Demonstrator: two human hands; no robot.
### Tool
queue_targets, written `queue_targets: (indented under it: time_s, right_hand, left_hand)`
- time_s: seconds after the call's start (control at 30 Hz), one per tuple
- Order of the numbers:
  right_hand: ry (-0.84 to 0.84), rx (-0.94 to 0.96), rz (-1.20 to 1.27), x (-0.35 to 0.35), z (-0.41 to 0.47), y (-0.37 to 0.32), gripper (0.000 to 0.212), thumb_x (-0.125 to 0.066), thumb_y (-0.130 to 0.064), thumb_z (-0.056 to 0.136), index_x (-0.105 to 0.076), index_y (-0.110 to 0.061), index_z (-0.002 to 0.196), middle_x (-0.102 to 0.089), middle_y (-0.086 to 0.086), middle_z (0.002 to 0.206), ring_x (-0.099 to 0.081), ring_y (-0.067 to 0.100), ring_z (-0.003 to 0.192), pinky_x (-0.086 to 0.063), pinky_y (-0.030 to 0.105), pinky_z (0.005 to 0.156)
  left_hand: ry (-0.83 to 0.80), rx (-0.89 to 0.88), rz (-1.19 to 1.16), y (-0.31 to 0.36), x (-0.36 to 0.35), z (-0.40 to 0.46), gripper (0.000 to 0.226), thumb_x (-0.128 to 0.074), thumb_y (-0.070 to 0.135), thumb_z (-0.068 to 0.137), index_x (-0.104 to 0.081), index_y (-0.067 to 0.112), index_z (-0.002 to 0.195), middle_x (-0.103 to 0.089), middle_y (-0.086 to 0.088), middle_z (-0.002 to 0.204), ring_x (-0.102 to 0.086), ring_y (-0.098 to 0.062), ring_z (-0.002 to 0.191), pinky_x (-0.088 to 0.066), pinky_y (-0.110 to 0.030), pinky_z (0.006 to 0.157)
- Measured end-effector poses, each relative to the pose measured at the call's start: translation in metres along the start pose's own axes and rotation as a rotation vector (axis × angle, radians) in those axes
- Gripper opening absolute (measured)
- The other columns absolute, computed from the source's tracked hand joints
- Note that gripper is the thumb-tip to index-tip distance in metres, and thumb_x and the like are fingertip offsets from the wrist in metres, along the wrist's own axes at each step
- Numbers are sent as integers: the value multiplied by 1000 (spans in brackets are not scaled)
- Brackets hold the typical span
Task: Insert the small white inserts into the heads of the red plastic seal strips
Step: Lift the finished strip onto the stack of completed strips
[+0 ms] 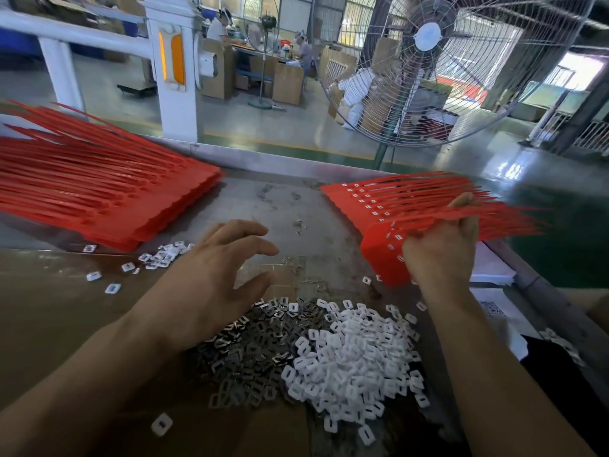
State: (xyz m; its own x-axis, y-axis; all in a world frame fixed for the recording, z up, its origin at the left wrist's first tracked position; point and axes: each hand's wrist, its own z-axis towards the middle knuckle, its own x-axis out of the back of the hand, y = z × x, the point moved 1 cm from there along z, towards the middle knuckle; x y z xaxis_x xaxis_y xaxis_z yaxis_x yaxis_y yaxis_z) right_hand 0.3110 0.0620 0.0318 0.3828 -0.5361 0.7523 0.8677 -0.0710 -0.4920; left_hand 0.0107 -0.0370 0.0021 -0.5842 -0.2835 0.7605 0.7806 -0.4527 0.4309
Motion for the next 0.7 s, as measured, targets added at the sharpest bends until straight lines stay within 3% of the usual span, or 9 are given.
queue_targets:
  time_s: [0.2,0.37,0.47,0.6,0.7]
  right_hand:
    - [-221,11,-169,-29,49,-16,86,-58,-37,96,-15,-1,161,-10,16,171,1,35,159,-14,58,126]
    - [-334,17,-223,-68,82,-32,85,-35,-57,99,-20,0,161,-6,12,172,4,32,159,-5,66,122]
    - [-449,54,-351,-88,89,-32,87,-35,-64,99,-27,-3,160,-6,13,172,-1,35,159,-6,64,123]
    - [-405,131,-315,-97,80,-35,78,-42,-65,97,-43,-10,153,-20,17,168,-16,38,155,-17,66,121]
    - [-562,231,-396,-99,62,-37,100,-43,-85,86,-27,-20,161,-15,13,170,-12,39,156,-10,67,120]
  left_hand:
    - [-18,9,-12,3,-2,0,37,-58,55,90,-63,40,123,-47,22,137,-42,-5,132,-46,-42,105]
    - [-35,15,0,-1,-5,0,36,-57,56,91,-62,40,124,-46,22,137,-42,-3,132,-47,-42,104]
    - [-44,21,6,-4,-5,0,36,-58,55,92,-61,40,125,-45,23,138,-40,-1,133,-45,-39,106]
    - [-41,19,21,-4,-4,1,36,-57,55,92,-62,40,125,-45,22,139,-40,-2,133,-45,-37,107]
    - [-60,21,38,-1,-4,1,38,-55,57,91,-62,40,125,-45,21,140,-40,-3,133,-43,-38,108]
